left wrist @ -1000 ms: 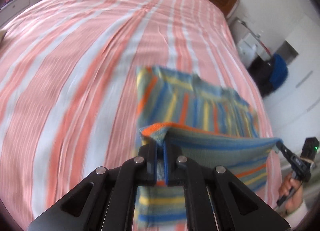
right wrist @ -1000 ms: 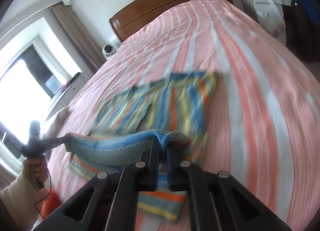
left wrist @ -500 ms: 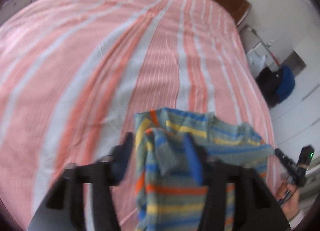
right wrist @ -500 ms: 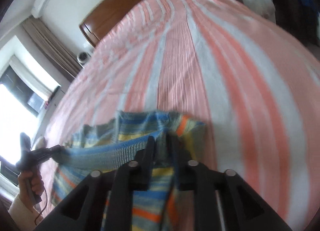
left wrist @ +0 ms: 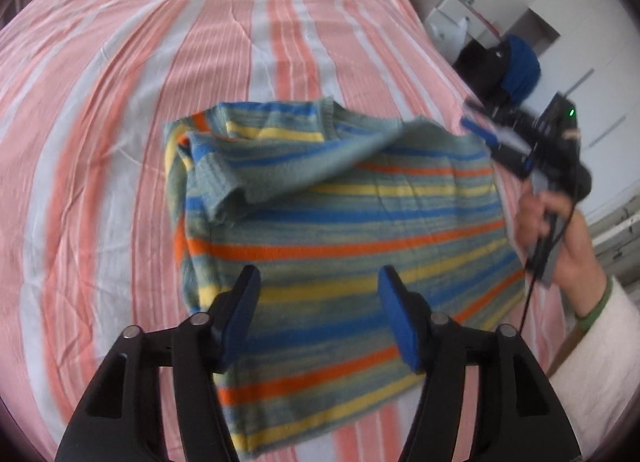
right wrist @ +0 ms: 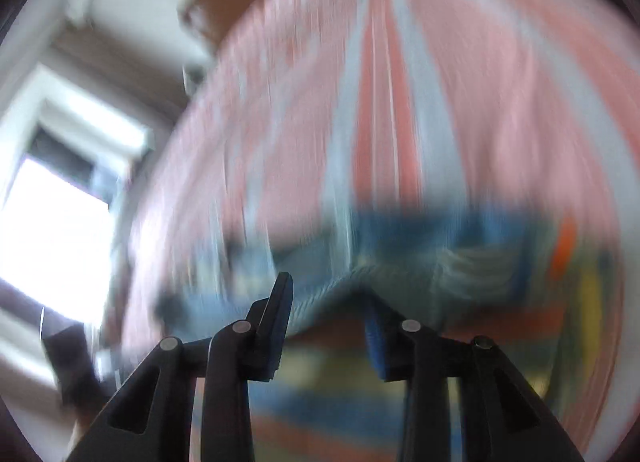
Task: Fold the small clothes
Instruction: 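Open both tools and release the folded sweater onto the bed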
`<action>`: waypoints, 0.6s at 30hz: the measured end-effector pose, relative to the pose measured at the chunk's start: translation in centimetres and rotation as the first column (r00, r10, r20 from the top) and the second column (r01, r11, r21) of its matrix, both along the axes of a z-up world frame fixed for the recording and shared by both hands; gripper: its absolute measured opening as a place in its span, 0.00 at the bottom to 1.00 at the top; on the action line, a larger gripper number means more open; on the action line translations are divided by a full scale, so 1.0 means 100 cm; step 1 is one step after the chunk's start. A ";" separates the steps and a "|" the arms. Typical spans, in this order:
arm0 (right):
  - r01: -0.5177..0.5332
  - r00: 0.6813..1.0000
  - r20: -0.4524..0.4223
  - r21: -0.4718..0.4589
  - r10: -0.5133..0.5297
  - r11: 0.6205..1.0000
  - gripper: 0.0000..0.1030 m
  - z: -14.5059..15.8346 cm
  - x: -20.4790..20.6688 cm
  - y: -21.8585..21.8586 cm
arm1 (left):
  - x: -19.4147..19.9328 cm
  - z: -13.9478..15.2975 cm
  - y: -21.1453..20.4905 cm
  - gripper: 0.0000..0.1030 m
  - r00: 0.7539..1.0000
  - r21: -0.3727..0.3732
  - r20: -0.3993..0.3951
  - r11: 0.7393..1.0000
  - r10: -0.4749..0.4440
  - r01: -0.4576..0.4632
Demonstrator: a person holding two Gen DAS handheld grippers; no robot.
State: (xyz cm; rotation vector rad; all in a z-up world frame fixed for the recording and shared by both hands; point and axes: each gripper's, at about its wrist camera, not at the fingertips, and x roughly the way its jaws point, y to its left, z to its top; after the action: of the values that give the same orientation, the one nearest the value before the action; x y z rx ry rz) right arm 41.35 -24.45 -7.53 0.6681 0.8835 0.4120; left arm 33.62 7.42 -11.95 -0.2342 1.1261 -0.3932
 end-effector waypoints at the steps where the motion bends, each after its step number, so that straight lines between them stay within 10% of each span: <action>1: 0.035 0.999 0.020 0.040 -0.035 0.999 0.41 0.007 -0.004 -0.006 | -0.002 0.002 -0.002 0.72 1.000 0.016 0.008 1.000 -0.022 0.022; 7: -0.164 0.985 0.037 -0.117 0.170 0.979 0.46 0.035 -0.047 0.002 | 0.030 -0.016 -0.013 0.75 0.997 0.029 -0.044 0.998 -0.059 0.060; 11: -0.274 0.962 -0.048 -0.154 0.270 0.949 0.46 0.017 -0.095 0.007 | 0.078 -0.019 0.019 0.61 0.987 -0.060 -0.042 0.986 0.152 -0.155; 15: -0.318 0.948 -0.084 -0.244 0.307 0.916 0.46 -0.005 -0.136 0.005 | 0.080 0.015 0.080 0.80 0.884 -0.221 0.028 0.865 0.467 -0.450; 18: -0.327 0.945 -0.077 -0.273 0.318 0.905 0.46 -0.008 -0.152 0.000 | 0.064 0.029 0.079 0.80 0.908 -0.156 0.070 0.904 0.413 -0.399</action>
State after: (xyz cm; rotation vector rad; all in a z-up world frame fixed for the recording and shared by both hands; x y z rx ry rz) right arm 26.18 -24.48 -8.36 0.2628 1.0638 0.5597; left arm 40.04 15.36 -9.06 -0.5560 0.9200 -0.1075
